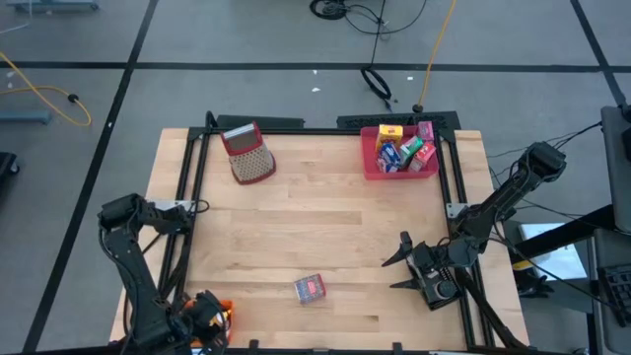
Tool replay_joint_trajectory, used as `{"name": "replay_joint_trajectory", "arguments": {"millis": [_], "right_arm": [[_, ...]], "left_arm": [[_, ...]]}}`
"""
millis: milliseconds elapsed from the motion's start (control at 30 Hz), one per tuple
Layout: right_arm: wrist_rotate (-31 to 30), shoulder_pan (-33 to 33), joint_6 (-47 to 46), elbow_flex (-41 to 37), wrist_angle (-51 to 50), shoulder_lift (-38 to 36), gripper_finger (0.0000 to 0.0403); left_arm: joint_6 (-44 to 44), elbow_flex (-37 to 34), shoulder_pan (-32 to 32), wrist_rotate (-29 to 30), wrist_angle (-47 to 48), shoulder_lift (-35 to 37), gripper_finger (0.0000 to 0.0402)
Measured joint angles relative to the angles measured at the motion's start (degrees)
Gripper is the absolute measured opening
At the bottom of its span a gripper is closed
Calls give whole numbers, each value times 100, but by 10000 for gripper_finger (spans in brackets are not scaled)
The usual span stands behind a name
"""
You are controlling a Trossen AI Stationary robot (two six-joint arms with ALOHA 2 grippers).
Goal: Pick & Place Kitchen Items
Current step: Put the red seasoning into the black bin
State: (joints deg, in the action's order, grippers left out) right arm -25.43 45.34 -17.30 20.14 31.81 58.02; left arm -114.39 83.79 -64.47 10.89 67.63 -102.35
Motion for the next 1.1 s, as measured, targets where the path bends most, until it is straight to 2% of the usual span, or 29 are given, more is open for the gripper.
{"name": "replay_joint_trajectory", "arguments": {"millis": [67,200,300,400,667,1100], "right_arm": [[0,1,1,0,0,0,263],[0,1,1,0,0,0,263],[0,0,0,0,0,0,263],[0,2,2,0,0,0,263],[2,2,-164,0,-69,0,263],[4,2,-151,0,-81,0,263]], "left_arm": [[27,0,16,230,11,0,175],[504,0,143,1070,-79,0,176],[983,0,404,1312,-153,0,172],[1563,0,748,1314,-284,0,166],[3965,0,1706,1285,-1238,0,154],[5777,0,2814,588,-1922,0,155]]}}
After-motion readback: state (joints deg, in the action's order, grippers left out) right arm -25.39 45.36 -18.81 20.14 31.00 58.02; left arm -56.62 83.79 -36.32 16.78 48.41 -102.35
